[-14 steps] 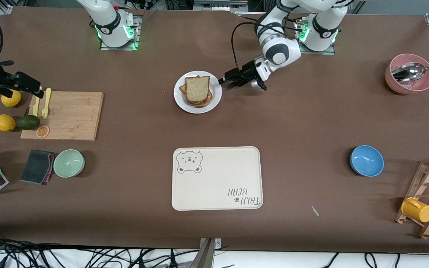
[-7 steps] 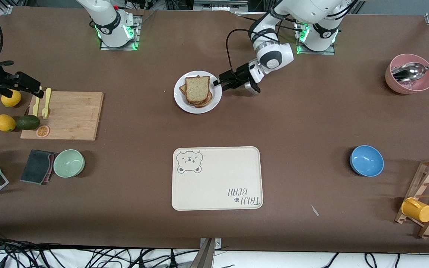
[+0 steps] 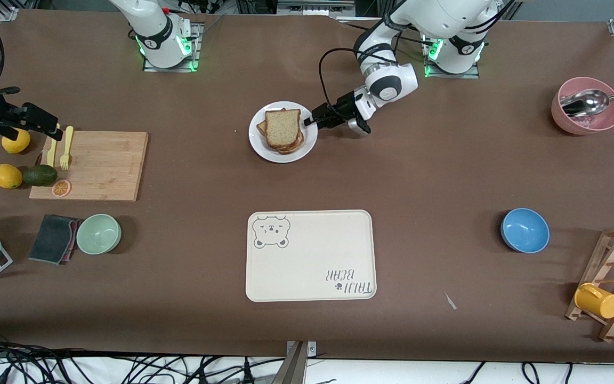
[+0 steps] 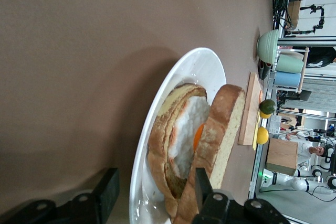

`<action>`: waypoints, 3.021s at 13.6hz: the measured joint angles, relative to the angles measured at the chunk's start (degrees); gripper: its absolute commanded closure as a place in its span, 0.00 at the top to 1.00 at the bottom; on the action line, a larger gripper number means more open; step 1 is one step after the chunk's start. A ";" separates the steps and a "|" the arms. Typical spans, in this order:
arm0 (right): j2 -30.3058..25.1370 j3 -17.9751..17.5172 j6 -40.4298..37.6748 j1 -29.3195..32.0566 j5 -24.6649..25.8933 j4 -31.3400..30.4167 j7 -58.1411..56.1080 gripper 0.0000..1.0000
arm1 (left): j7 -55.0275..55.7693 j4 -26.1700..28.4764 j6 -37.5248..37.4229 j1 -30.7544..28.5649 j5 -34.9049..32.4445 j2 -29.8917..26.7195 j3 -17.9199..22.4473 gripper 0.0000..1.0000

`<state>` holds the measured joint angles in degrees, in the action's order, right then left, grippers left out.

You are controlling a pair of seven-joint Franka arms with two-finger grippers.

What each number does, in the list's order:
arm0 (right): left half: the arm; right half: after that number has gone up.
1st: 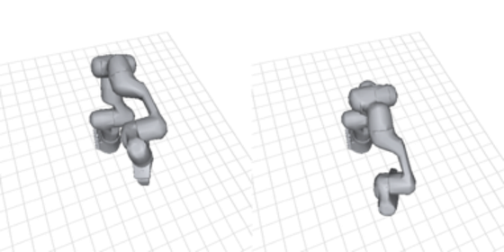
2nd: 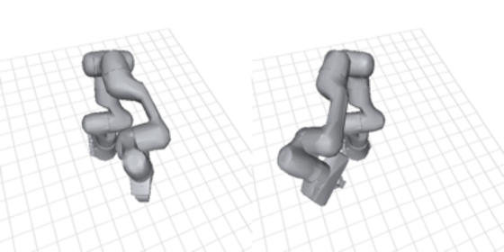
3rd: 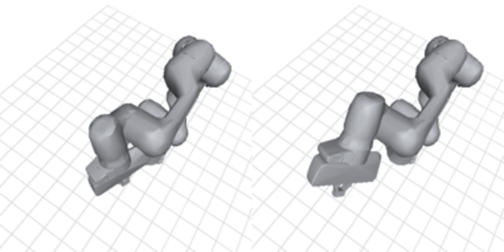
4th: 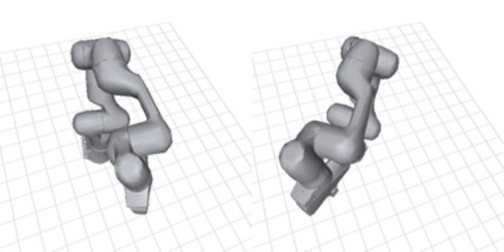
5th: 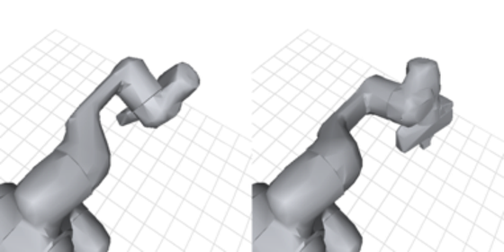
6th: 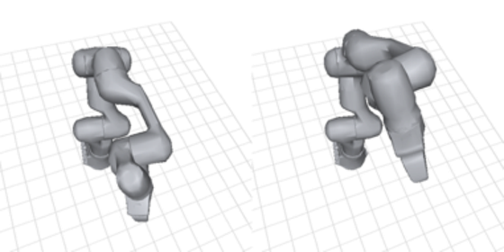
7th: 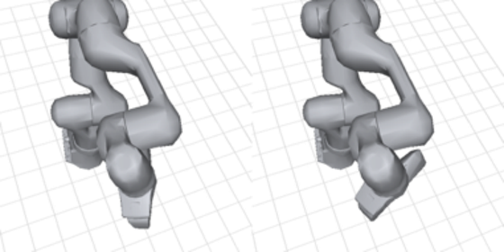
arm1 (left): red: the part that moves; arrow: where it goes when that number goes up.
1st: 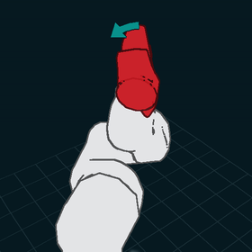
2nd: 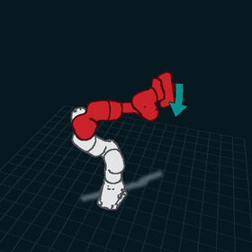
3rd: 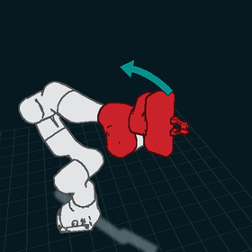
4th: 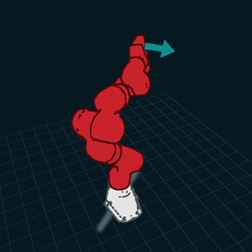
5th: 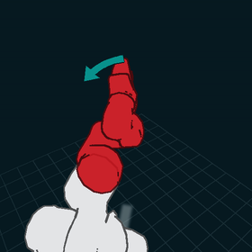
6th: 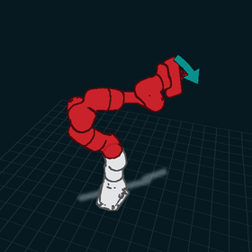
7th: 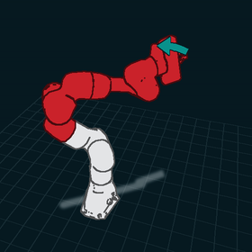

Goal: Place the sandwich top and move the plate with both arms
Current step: 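Grip the plate rim with the left gripper, then slide the plate with the left gripper onto the bear tray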

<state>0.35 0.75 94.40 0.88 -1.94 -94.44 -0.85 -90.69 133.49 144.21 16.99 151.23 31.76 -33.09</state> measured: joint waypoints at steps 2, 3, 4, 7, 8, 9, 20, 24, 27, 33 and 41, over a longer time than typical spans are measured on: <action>0.00 0.00 0.00 0.00 0.00 0.00 0.00 1.00 | -1.44 -0.29 -0.03 0.57 0.78 0.58 0.00 0.44; 0.00 0.00 0.00 0.00 0.00 0.00 0.00 1.00 | -1.96 -0.46 -0.04 0.61 0.78 1.02 0.00 0.42; 0.00 0.00 0.00 0.00 0.00 0.00 0.00 1.00 | -2.26 -0.56 -0.09 0.60 0.78 1.39 0.06 0.39; 0.00 0.00 0.00 0.00 0.00 0.00 0.00 1.00 | -2.77 -0.82 -0.12 0.61 0.78 1.91 0.13 0.32; 0.00 0.00 0.00 0.00 0.00 0.00 0.00 1.00 | -2.84 -0.88 -0.12 0.60 0.78 1.95 0.18 0.30; 0.00 0.00 0.00 0.00 0.00 0.00 0.00 1.00 | -2.86 -0.94 -0.12 0.60 0.78 1.97 0.22 0.27; 0.00 0.00 0.00 0.00 0.00 0.00 0.00 1.00 | -3.58 -1.11 -0.18 0.60 0.78 2.37 0.33 0.00; 0.01 0.00 0.00 0.00 0.00 0.00 0.00 1.00 | -3.98 -1.15 -0.45 0.53 0.79 2.38 0.51 0.00; 0.02 0.00 0.00 0.00 0.00 0.00 0.00 1.00 | -4.07 -1.40 -0.48 -0.09 0.79 2.38 0.72 0.00; 0.02 0.00 -0.01 0.00 0.00 0.00 0.00 1.00 | -4.36 -3.07 -0.43 -2.86 0.79 2.23 0.82 0.00; 0.03 0.00 -0.01 0.00 0.00 0.00 0.00 1.00 | -4.26 -12.08 7.29 -8.56 0.79 2.33 0.90 0.00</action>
<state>0.38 0.75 94.39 0.88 -1.94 -94.44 -0.85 -94.95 121.41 151.50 8.43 152.02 34.09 -32.19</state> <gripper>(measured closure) 0.000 0.960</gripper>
